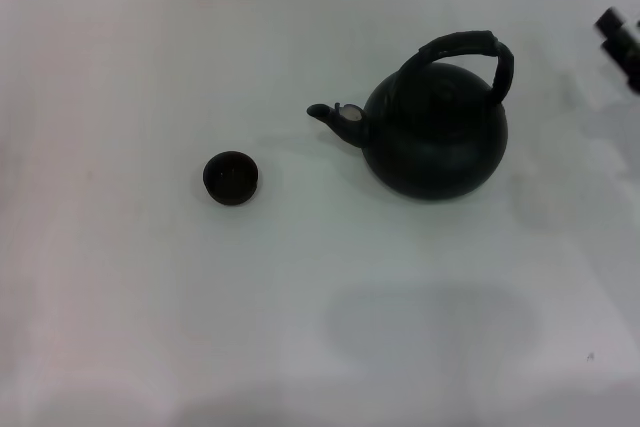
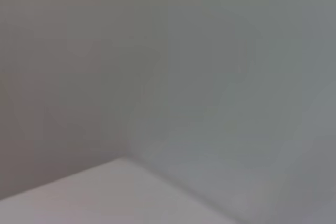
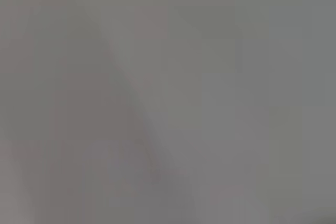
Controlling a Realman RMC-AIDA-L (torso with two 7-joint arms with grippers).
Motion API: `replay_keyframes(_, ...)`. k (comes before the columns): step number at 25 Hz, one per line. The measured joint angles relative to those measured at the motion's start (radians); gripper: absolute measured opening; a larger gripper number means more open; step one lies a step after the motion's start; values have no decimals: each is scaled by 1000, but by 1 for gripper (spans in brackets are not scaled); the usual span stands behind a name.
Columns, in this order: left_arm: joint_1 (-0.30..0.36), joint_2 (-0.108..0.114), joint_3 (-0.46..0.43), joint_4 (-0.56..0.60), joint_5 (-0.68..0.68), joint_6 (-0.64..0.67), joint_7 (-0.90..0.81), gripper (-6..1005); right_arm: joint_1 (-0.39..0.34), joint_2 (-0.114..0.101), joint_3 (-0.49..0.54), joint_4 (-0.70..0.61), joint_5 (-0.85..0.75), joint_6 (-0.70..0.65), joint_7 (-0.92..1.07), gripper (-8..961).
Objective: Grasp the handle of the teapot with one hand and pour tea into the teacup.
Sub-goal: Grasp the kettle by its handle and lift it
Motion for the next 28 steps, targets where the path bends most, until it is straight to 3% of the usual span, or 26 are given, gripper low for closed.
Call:
replay_keyframes(3, -17, 0, 5, 4, 0, 72, 1, 892, -11, -17, 2, -31, -106, -1, 32, 720)
replay_keyframes(6, -40, -1, 9, 5, 5, 105, 5, 893, -49, -56, 6, -132, -204, 43, 92, 719)
replay_keyframes(12, -64, 2, 10, 6, 6, 118, 27, 892, -208, -207, 20, -588, -520, 342, 389, 719)
replay_keyframes(15, -66, 4, 9, 13, 6, 119, 29, 892, -290, -237, 52, -791, -725, 467, 549, 719)
replay_keyframes(17, -70, 4, 9, 19, 5, 119, 29, 892, -341, -233, 90, -905, -899, 497, 679, 719)
replay_keyframes(20, -80, 4, 7, 20, 4, 119, 29, 892, -401, -193, 177, -1014, -1180, 439, 909, 719)
replay_keyframes(24, -91, 4, 3, 20, 1, 120, 29, 893, -426, -108, 267, -1076, -1493, 316, 1129, 718)
replay_keyframes(28, -102, 6, 1, 20, 0, 128, 30, 893, -436, -35, 307, -1107, -1657, 261, 1227, 718)
